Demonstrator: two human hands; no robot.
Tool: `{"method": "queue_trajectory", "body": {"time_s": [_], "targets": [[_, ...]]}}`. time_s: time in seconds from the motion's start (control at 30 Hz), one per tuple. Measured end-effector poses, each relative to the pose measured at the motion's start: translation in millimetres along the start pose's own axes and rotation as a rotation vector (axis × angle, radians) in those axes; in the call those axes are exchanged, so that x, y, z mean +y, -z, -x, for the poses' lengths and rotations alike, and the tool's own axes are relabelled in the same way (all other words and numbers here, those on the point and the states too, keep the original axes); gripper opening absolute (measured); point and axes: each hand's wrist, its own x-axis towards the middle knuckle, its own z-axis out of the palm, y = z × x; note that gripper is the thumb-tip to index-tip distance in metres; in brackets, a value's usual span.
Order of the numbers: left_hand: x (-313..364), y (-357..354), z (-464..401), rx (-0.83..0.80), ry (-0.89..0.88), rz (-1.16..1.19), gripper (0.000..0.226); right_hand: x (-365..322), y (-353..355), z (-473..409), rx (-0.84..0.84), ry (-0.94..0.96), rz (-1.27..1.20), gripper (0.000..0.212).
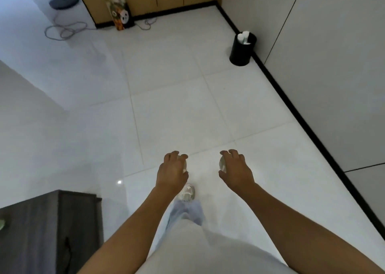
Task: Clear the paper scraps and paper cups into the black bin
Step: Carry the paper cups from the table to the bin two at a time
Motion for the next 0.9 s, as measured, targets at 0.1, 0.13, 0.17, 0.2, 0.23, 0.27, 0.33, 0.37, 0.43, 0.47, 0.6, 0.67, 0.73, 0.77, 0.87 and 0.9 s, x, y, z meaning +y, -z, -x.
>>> {"method": "queue_trajectory", "body": {"time_s": [0.1, 0.13, 0.17, 0.2, 0.23, 0.27, 0.33, 0.37, 0.43, 0.47, 0.6, 0.67, 0.73, 0.77, 0.87, 0.9], "targets": [[1, 28, -79, -0.014, -0.068, -0.013, 0.050, -2, 28, -60, 0.052, -0.069, -0.018, 0.059], [1, 38, -104, -0.022, -0.092, -0.017, 0.051, -4, 37, -79, 0.067, -0.089, -0.031, 0.059], [3, 48, -128, -0.033, -0.111, -0.026, 0.051, -5, 46, -97, 0.079, -0.105, -0.040, 0.059], [5, 56, -151, -0.046, -0.127, -0.041, 0.052, -5, 55, -113, 0.087, -0.116, -0.046, 0.059], [9, 65, -174, -0.059, -0.141, -0.050, 0.052, -4, 64, -129, 0.094, -0.129, -0.057, 0.058], [14, 72, -195, -0.070, -0.154, -0.048, 0.053, -3, 73, -145, 0.100, -0.143, -0.074, 0.058], [26, 82, -238, -0.097, -0.183, -0.054, 0.052, 6, 89, -175, 0.098, -0.178, -0.101, 0.059], [34, 85, -260, -0.109, -0.198, -0.065, 0.052, 13, 96, -192, 0.099, -0.198, -0.109, 0.059], [53, 89, -306, -0.119, -0.228, -0.074, 0.052, 29, 114, -227, 0.110, -0.229, -0.127, 0.059], [64, 91, -330, -0.123, -0.241, -0.076, 0.052, 38, 122, -246, 0.113, -0.240, -0.135, 0.059], [117, 97, -434, -0.114, -0.270, -0.081, 0.051, 84, 169, -334, 0.135, -0.257, -0.135, 0.060], [147, 103, -484, -0.110, -0.272, -0.083, 0.051, 109, 201, -378, 0.143, -0.259, -0.125, 0.060], [175, 110, -527, -0.124, -0.261, -0.076, 0.051, 130, 230, -416, 0.129, -0.265, -0.138, 0.061], [187, 113, -548, -0.129, -0.259, -0.077, 0.051, 141, 243, -435, 0.127, -0.266, -0.141, 0.061], [220, 123, -607, -0.127, -0.262, -0.086, 0.052, 170, 282, -488, 0.122, -0.269, -0.133, 0.061], [228, 126, -623, -0.127, -0.262, -0.084, 0.052, 178, 292, -503, 0.111, -0.272, -0.131, 0.061]]}}
